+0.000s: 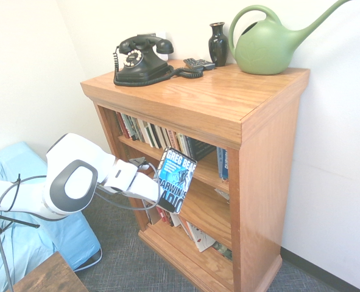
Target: Shelf the books
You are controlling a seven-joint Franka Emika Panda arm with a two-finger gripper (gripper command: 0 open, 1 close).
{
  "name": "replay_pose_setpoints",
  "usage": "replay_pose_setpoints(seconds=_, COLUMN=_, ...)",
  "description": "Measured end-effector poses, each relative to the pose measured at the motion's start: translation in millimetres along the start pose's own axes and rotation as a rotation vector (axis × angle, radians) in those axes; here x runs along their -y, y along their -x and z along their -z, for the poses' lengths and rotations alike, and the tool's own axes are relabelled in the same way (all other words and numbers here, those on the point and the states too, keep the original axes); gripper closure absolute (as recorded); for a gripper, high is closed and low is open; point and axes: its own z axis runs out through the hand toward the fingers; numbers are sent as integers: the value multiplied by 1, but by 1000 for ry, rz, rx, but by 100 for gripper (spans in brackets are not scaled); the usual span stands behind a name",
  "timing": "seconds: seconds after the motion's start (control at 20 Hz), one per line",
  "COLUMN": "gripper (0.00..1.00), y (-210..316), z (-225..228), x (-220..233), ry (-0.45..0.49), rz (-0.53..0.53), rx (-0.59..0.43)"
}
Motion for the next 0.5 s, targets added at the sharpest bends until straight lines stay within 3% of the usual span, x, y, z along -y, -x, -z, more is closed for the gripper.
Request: replay_pose_setpoints(seconds=0.5, gripper=100, y=-34, z=-37, x=25, ry=-12, rz=-14, rx=54)
